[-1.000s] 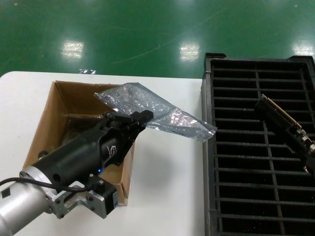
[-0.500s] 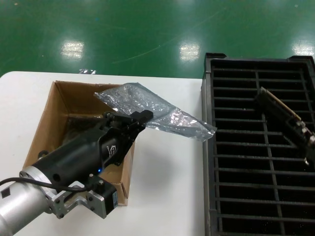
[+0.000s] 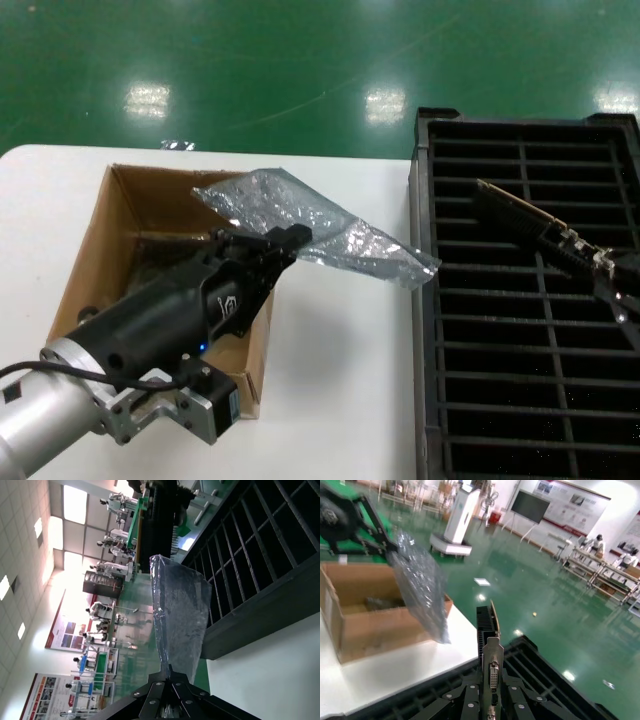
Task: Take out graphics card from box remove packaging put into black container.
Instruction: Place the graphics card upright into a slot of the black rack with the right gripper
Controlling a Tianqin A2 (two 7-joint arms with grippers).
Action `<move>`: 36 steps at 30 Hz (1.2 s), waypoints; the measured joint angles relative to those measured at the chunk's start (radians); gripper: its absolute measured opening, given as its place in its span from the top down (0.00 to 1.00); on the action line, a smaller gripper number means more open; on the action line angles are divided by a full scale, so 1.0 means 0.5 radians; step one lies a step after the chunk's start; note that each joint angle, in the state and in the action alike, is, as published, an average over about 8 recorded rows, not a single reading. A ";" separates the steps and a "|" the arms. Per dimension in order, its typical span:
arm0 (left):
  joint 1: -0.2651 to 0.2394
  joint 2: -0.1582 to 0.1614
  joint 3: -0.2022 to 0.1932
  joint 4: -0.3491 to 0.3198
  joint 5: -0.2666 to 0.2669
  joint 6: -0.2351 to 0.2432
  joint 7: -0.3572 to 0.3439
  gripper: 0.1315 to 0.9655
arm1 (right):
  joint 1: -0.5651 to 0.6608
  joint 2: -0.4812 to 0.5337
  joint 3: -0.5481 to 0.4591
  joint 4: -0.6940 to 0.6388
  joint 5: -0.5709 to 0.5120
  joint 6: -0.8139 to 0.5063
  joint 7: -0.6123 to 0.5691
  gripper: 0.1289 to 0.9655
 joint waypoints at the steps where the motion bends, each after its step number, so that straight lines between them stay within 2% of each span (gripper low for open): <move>1: 0.000 0.000 0.000 0.000 0.000 0.000 0.000 0.99 | 0.078 -0.023 -0.020 0.000 0.050 -0.083 -0.062 0.93; 8: 0.000 0.000 0.000 0.000 0.000 0.000 0.000 0.99 | 0.693 -0.240 -0.265 0.000 0.604 -0.703 -0.639 0.93; 13: 0.000 0.000 0.000 0.000 0.000 0.000 0.000 0.99 | 1.143 -0.369 -0.510 0.000 0.820 -1.154 -0.827 0.93; 19: 0.000 0.000 0.000 0.000 0.000 0.000 0.000 0.99 | 1.525 -0.503 -0.651 0.000 0.653 -1.605 -0.667 0.93; 25: 0.000 0.000 0.000 0.000 0.000 0.000 0.000 0.99 | 1.624 -0.548 -0.604 0.000 0.406 -1.795 -0.522 0.93; 30: 0.000 0.000 0.000 0.000 0.000 0.000 0.000 0.99 | 1.689 -0.541 -0.576 -0.001 0.299 -1.969 -0.601 0.93; 36: 0.000 0.000 0.000 0.000 0.000 0.000 0.000 0.99 | 1.884 -0.573 -0.580 -0.031 0.267 -2.360 -0.781 0.93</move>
